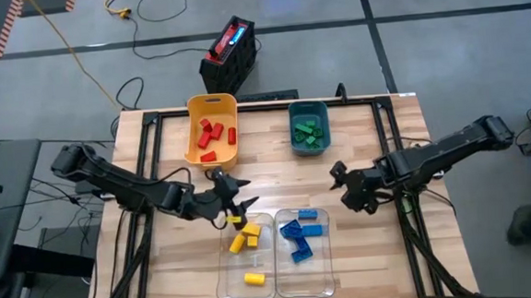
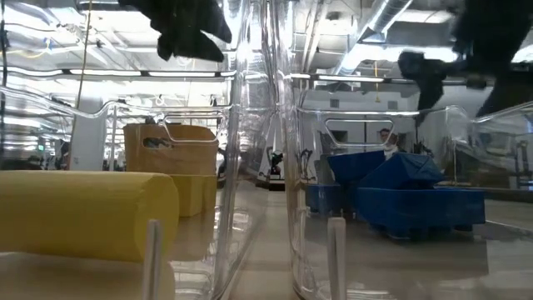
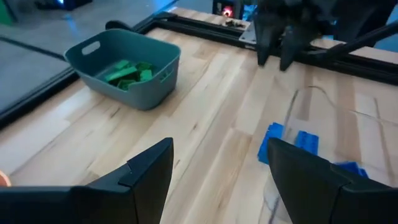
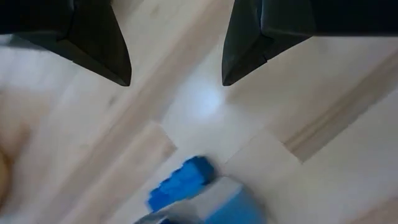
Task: Sort blocks
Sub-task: Put the blue game piece into the right transparent bin
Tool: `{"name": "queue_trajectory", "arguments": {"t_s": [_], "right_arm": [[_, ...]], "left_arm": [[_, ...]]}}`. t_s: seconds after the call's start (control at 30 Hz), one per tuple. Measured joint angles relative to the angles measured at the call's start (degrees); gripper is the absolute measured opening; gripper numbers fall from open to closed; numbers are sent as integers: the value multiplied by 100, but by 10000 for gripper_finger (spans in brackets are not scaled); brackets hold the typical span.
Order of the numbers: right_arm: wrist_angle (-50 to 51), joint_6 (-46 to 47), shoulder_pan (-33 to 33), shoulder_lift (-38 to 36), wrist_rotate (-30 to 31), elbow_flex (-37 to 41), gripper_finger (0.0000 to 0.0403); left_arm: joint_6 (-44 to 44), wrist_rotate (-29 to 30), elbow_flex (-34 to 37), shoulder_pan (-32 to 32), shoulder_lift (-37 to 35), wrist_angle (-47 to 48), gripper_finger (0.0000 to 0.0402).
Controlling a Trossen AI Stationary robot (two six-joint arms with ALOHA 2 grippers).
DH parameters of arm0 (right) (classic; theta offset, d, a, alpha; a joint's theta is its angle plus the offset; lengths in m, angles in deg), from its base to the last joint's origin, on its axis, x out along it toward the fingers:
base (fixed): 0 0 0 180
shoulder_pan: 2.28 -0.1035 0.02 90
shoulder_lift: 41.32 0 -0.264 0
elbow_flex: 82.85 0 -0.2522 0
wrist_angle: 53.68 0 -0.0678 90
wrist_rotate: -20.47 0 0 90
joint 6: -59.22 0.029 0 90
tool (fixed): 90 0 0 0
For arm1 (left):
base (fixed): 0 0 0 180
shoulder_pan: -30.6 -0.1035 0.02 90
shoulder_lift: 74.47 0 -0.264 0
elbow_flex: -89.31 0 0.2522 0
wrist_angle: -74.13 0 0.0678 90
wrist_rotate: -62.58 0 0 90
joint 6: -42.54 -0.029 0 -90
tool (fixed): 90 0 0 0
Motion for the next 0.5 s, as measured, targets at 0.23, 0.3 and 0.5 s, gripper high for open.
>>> {"name": "queue_trajectory", "arguments": {"t_s": [0.23, 0.3, 0.5], "right_arm": [[-2109, -50, 67, 518, -379, 1058, 265], [-2773, -2, 68, 563, -412, 1185, 265], [-3213, 95, 178, 576, -800, 1232, 265]], "left_arm": [[57, -93, 0, 111, 24, 19, 251], [24, -88, 0, 129, 27, 17, 251], [37, -89, 0, 160, 27, 111, 251]]}}
